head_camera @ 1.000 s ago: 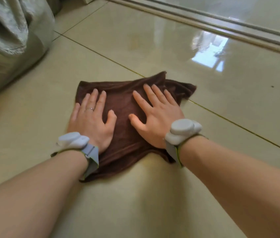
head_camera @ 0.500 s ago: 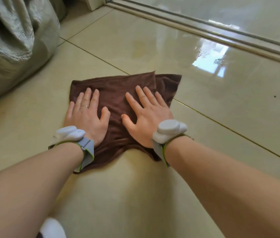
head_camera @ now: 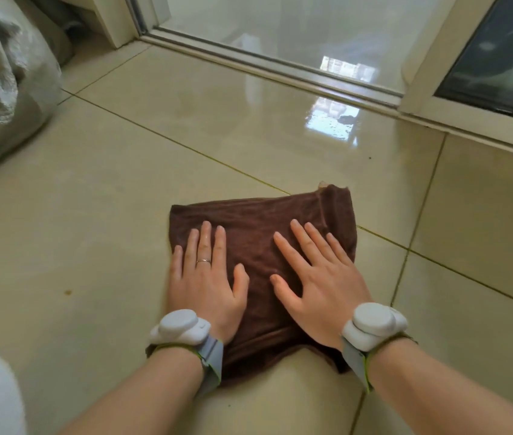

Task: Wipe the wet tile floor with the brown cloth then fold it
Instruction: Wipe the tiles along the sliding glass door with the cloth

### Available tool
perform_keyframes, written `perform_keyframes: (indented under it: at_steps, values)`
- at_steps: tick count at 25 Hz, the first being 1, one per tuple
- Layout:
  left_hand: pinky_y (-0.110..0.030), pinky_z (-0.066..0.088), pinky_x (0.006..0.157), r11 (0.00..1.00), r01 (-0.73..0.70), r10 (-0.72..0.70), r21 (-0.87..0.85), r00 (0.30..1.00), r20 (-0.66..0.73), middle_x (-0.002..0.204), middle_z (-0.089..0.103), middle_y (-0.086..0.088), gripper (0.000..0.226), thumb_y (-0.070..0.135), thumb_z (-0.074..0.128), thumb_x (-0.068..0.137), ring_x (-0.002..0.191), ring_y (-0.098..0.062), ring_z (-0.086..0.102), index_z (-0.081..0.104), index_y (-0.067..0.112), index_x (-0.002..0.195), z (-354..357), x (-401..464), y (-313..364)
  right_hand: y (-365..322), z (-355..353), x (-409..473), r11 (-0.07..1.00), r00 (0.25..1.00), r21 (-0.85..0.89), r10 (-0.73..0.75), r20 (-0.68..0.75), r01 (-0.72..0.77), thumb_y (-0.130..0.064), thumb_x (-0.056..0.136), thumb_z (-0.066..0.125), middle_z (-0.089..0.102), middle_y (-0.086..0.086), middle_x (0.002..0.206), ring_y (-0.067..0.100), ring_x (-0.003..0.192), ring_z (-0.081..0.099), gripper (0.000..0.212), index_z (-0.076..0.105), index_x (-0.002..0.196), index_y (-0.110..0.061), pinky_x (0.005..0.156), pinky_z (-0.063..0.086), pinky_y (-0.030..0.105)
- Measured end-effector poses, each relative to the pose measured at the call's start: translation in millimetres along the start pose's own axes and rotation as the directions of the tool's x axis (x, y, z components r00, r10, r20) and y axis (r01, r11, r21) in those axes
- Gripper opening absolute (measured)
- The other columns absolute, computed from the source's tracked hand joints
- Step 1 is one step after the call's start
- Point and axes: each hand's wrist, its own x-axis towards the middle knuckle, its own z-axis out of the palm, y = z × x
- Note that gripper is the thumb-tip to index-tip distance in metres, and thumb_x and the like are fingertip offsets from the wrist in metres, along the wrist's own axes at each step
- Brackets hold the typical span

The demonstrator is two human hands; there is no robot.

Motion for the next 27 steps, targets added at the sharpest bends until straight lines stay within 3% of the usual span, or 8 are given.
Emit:
perform_keyframes:
  at_steps: [7,17,24,27]
  values:
    - [-0.041,0.004,0.127,0.998,-0.065,0.065,-0.020,0.997,0.031,0.170,0.010,-0.004,0.078,0.054,0.012,0.091,0.157,-0.019,0.006,0.014,0.022,0.162,-0.1,51.7,42.3,49.3,-14.7,44.0,0.997,0.997,-0.033,0.067,-0.040,-0.069,-0.074,0.087,0.012,0.002,-0.010,0.174,0.011,0.160,-0.001,0.081,0.012,0.163,-0.045,0.129,-0.003,0.034]
    - [-0.039,-0.001,0.127,0.994,-0.106,0.106,-0.010,0.994,0.003,0.171,0.005,0.000,0.069,0.052,0.021,0.100,0.157,-0.017,0.001,0.009,0.024,0.162,16.5,161.9,102.5,125.2,-39.4,141.9,0.986,0.988,-0.074,0.152,-0.021,-0.153,-0.077,0.089,0.015,0.002,-0.011,0.173,0.010,0.159,-0.001,0.079,0.010,0.162,-0.047,0.129,-0.002,0.035]
    - [-0.039,-0.001,0.127,0.988,-0.148,0.149,-0.039,0.988,0.028,0.171,0.005,0.001,0.071,0.054,0.015,0.098,0.157,-0.015,0.001,0.009,0.024,0.163,10.5,137.8,96.6,112.3,-33.5,114.0,0.978,0.983,-0.092,0.184,-0.022,-0.185,-0.072,0.096,0.016,-0.003,-0.007,0.174,0.013,0.160,-0.004,0.075,0.004,0.164,-0.043,0.130,-0.002,0.039]
    - [-0.038,0.000,0.127,0.983,-0.173,0.174,-0.063,0.985,0.017,0.170,0.010,0.000,0.076,0.054,0.012,0.093,0.157,-0.016,0.006,0.014,0.024,0.162,5.2,94.3,87.0,91.4,-27.8,69.2,0.977,0.979,-0.070,0.199,-0.046,-0.202,-0.071,0.090,0.011,0.000,-0.004,0.174,0.015,0.160,-0.001,0.080,0.007,0.164,-0.041,0.130,-0.001,0.039]
